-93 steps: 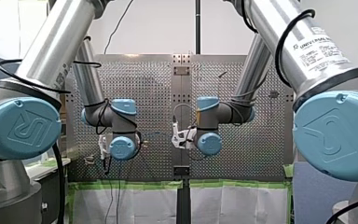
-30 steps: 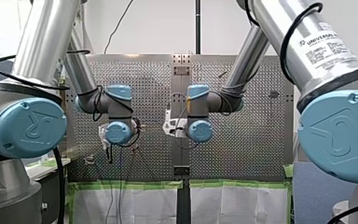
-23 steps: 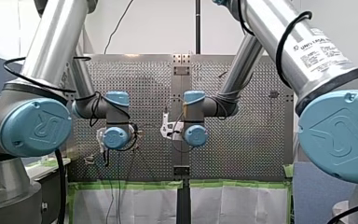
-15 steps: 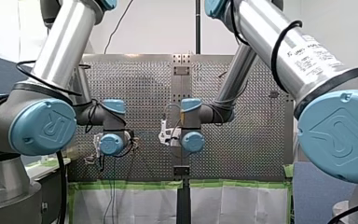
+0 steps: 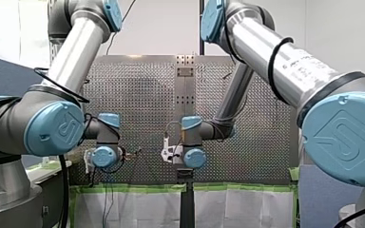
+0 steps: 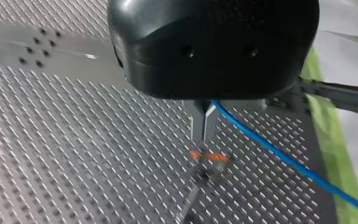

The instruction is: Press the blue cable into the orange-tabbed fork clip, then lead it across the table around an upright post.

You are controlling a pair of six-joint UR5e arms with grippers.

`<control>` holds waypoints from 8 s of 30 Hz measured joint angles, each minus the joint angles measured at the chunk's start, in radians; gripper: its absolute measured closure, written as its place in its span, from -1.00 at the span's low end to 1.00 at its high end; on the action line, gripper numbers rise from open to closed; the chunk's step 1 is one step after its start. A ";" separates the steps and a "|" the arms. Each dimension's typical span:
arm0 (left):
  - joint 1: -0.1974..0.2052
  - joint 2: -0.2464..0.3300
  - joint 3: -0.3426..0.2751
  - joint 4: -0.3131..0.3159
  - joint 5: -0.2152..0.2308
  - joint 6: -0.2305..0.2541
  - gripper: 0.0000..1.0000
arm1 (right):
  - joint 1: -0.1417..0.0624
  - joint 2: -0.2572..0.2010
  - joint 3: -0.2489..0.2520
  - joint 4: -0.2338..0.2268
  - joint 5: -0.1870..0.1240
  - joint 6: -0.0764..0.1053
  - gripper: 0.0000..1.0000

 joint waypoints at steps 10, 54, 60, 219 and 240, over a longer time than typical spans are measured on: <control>0.099 -0.099 0.055 0.007 0.038 -0.041 0.98 | -0.025 0.107 -0.062 0.021 -0.028 -0.004 1.00; 0.161 -0.178 0.290 -0.155 0.133 -0.126 0.98 | -0.111 0.166 -0.228 0.145 -0.110 -0.030 1.00; 0.164 -0.178 0.316 -0.185 0.135 -0.129 0.98 | -0.120 0.167 -0.229 0.145 -0.111 -0.030 1.00; 0.087 -0.033 0.282 -0.453 0.328 -0.062 -0.94 | -0.238 0.177 -0.349 0.240 -0.133 -0.054 1.00; 0.086 -0.032 0.282 -0.433 0.295 -0.061 -0.94 | -0.239 0.179 -0.350 0.239 -0.137 -0.053 1.00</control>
